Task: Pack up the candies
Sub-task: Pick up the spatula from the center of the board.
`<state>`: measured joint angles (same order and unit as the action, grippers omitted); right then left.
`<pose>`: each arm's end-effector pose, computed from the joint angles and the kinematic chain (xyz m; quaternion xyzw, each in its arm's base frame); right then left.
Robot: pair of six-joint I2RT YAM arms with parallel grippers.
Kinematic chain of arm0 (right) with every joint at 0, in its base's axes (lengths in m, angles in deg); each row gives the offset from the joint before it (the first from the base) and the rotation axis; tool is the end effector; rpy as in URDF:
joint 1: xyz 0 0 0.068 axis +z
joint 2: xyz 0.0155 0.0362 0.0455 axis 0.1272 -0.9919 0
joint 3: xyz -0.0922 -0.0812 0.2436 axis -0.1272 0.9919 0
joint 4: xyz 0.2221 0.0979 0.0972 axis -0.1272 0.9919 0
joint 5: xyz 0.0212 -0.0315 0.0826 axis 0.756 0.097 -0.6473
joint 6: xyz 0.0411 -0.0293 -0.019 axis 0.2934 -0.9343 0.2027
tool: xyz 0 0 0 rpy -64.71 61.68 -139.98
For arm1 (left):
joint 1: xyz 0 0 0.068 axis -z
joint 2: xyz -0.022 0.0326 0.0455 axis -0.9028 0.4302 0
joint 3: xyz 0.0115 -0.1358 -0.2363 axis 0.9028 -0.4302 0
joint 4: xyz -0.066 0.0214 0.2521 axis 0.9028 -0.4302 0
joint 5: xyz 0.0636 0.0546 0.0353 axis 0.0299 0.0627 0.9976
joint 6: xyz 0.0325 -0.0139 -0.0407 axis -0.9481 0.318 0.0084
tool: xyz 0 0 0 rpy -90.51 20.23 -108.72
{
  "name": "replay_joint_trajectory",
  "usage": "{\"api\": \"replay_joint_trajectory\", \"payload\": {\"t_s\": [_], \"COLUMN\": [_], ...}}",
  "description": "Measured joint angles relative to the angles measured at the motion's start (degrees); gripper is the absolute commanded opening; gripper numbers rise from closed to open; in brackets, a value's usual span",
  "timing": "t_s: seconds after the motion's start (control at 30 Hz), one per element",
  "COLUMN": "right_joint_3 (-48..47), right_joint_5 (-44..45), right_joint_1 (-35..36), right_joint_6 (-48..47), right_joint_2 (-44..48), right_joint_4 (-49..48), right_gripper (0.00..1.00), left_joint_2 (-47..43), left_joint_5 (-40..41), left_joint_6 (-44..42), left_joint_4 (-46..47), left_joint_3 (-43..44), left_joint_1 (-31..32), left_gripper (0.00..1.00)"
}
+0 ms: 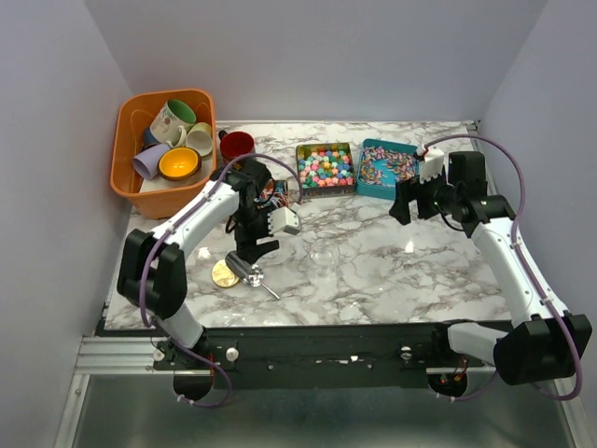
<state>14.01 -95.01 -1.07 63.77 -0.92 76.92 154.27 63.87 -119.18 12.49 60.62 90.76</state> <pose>0.2487 0.0397 0.3206 -0.2046 0.8791 0.1461 0.4050 0.2501 -0.1364 0.2632 0.6361 0.7523 -0.1520 0.0796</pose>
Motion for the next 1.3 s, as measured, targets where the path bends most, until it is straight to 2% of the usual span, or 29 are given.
{"api": "replay_joint_trajectory", "payload": {"t_s": [0.23,0.33,0.37,0.4,0.53,0.67,0.9,1.1,1.3], "right_joint_3": [0.6,1.1,1.2,1.4,1.7,2.0,1.9,-2.0,-8.9], "right_joint_5": [0.0,0.0,0.0,0.0,0.0,0.0,0.0,-3.3,-15.6], "right_joint_1": [0.0,0.0,0.0,0.0,0.0,0.0,0.0,0.0,0.7], "right_joint_6": [-0.8,-0.9,-0.9,-1.0,-1.2,-1.3,-1.3,-3.9,-12.0], "right_joint_2": [1.6,2.4,2.6,2.8,3.0,3.0,2.7,-0.3,-2.8], "right_joint_4": [0.2,0.2,0.2,0.2,0.2,0.2,0.3,2.4,3.1], "right_gripper": [1.0,1.0,1.0,1.0,1.0,1.0,1.0,0.97,0.94], "left_joint_2": [8.7,9.2,9.3,9.7,12.1,12.8,12.2,7.2,3.3], "left_joint_5": [3.3,5.2,5.8,6.4,7.5,7.7,6.9,3.3,-5.4], "left_joint_6": [-3.3,-4.6,-5.2,-5.7,-7.5,-9.1,-9.3,-7.9,-2.6], "left_joint_4": [3.0,4.5,4.9,5.2,5.2,4.8,0.7,-2.1,-5.9], "left_joint_3": [0.4,-0.4,-0.7,-1.1,-2.0,-3.8,-4.6,-3.8,8.2], "left_joint_1": [-1.6,-1.7,-1.7,-1.9,-2.5,-3.5,-4.0,-6.4,-8.5], "left_gripper": [0.77,0.67,0.58,0.54,0.45,0.28,0.03,0.0,0.0]}}
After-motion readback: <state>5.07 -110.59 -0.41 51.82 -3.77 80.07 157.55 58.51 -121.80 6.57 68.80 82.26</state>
